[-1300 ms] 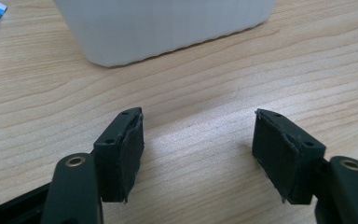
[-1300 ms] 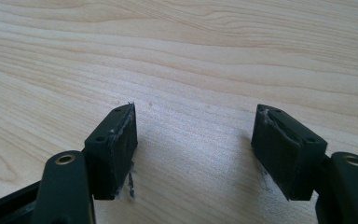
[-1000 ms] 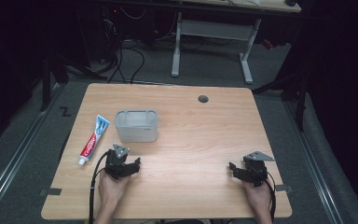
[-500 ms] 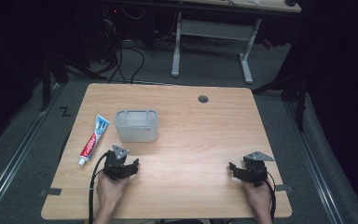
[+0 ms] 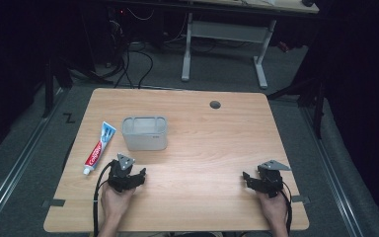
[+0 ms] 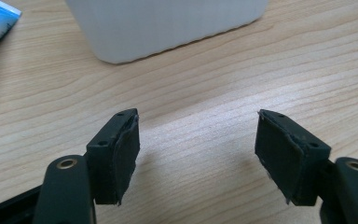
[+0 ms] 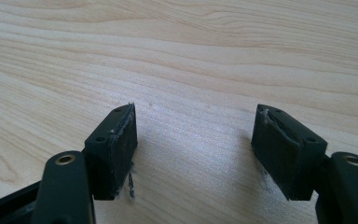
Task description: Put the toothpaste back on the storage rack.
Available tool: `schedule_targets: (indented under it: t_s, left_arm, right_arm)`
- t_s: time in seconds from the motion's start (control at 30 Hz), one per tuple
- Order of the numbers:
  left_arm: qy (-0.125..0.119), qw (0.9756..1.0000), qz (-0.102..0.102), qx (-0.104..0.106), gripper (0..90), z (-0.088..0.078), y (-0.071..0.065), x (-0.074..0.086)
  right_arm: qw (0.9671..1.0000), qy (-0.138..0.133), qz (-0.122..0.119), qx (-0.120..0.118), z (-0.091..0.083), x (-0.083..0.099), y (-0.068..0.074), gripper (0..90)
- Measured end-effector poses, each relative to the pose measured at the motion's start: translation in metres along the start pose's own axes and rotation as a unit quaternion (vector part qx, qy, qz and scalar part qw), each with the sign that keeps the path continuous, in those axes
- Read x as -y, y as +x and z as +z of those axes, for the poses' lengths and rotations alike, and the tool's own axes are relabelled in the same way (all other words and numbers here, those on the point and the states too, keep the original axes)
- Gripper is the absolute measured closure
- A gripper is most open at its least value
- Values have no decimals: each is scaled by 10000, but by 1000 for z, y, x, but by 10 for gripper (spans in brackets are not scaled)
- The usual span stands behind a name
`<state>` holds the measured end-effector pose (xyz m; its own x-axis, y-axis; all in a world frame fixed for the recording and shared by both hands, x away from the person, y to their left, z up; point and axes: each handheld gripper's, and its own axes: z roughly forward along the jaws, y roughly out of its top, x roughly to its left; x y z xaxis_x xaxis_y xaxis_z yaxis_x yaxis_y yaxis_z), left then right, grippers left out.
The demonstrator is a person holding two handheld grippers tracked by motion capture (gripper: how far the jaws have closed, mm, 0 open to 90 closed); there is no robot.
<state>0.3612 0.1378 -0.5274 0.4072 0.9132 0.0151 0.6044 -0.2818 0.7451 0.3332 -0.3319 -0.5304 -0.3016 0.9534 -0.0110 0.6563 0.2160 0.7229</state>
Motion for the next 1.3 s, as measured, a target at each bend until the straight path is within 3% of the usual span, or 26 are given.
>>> schedule_targets:
  t_s: [0.5,0.77,1.3]
  left_arm:
    - [-93,9999,-47,-47,327,-13,7,4]
    - [-155,9997,-209,20,335,-20,14,7]
    - [-298,9992,-173,-180,386,-37,21,14]
  right_arm:
    - [10000,-4,-12,0,0,0,0,312]
    - [10000,0,-2,-1,0,0,0,312]
    - [10000,-3,-13,1,0,0,0,312]
